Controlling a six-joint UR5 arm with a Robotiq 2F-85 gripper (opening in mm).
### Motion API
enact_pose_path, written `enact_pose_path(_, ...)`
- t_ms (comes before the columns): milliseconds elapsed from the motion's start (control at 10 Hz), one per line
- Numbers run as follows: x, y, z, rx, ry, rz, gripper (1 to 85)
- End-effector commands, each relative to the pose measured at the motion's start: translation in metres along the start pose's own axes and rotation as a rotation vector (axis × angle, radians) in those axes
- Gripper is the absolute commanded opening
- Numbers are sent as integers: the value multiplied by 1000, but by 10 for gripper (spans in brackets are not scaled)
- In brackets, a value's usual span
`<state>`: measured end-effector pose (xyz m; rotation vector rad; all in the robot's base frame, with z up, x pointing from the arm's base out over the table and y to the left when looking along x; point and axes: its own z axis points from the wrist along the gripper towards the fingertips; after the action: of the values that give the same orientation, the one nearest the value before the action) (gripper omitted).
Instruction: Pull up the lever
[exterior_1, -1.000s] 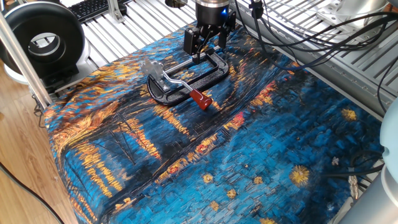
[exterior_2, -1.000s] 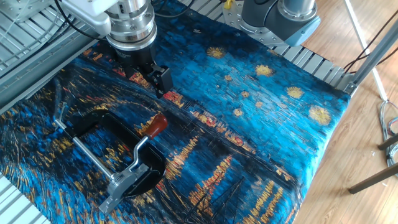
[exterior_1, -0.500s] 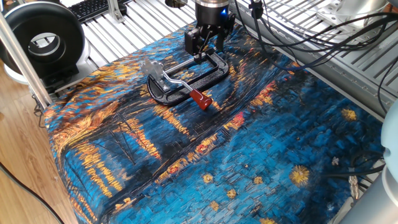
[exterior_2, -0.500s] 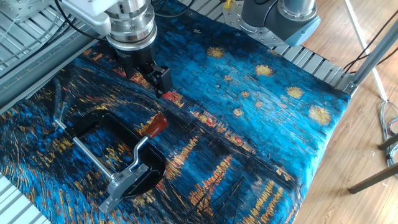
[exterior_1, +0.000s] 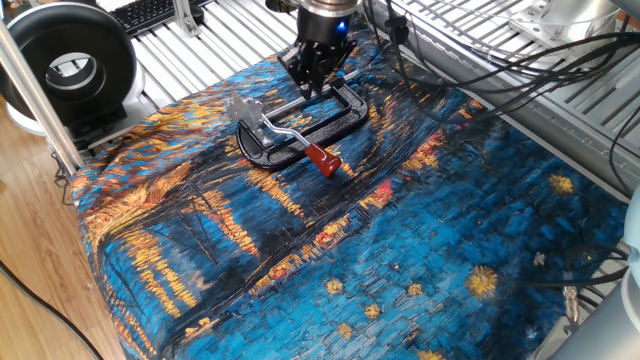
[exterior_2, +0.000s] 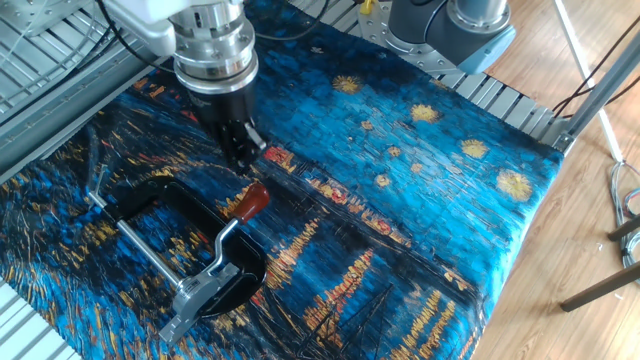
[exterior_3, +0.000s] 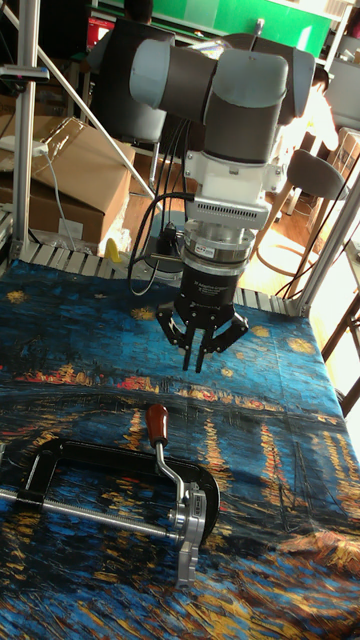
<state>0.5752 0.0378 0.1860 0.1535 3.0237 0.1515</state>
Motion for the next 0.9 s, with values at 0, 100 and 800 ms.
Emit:
enact_pose_path(0,-1,5,7,3,-1,-1,17)
enact_pose_path(100,-3,7,14,3,1,-6,17)
enact_pose_path(800,5,-3,80,61,53,-107,17)
